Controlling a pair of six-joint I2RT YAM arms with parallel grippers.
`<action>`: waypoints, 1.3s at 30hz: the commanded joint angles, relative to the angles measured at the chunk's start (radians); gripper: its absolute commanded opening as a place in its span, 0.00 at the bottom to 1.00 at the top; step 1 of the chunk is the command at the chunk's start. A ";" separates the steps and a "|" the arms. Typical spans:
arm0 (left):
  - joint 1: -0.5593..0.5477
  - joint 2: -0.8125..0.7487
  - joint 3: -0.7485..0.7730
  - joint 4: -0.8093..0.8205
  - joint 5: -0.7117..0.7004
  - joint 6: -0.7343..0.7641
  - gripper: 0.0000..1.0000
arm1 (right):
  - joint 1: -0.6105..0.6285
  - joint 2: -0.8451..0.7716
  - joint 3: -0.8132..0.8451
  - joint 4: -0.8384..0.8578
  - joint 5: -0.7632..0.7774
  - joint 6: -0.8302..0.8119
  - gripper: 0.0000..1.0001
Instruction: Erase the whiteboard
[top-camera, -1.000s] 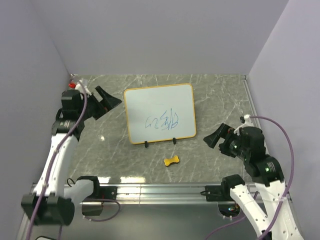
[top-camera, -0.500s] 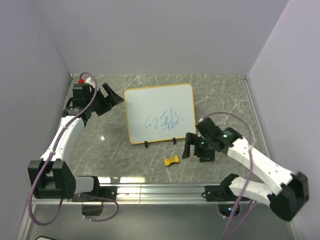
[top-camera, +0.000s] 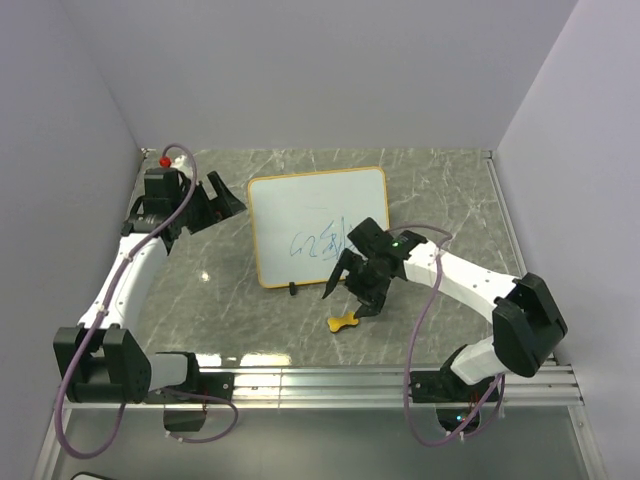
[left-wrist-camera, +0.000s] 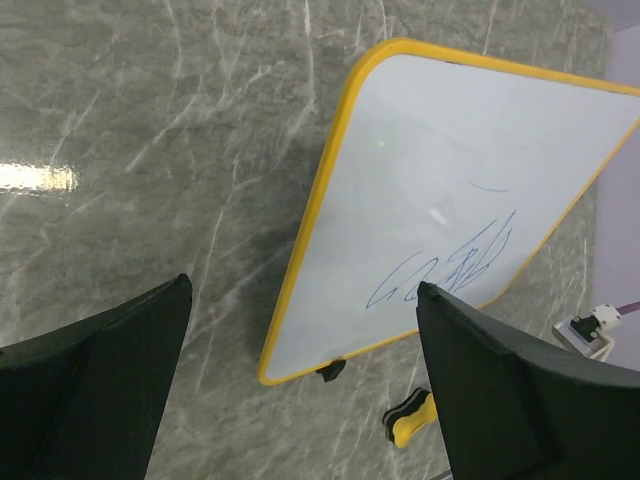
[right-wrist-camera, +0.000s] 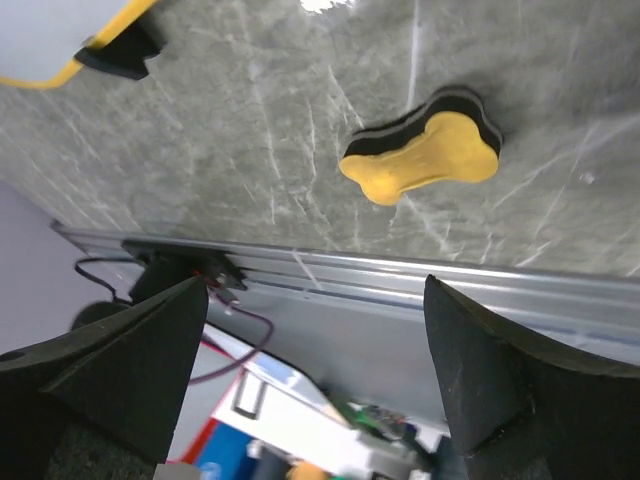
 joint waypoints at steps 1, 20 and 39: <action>-0.003 -0.075 0.025 -0.014 -0.017 0.056 0.99 | 0.029 0.002 0.017 -0.019 0.035 0.174 0.94; -0.055 -0.161 -0.035 -0.011 -0.005 0.080 0.99 | 0.095 0.122 -0.193 0.147 0.177 0.390 0.68; -0.118 -0.153 -0.054 -0.012 -0.048 0.097 0.99 | 0.120 0.040 -0.164 0.230 0.244 0.435 0.64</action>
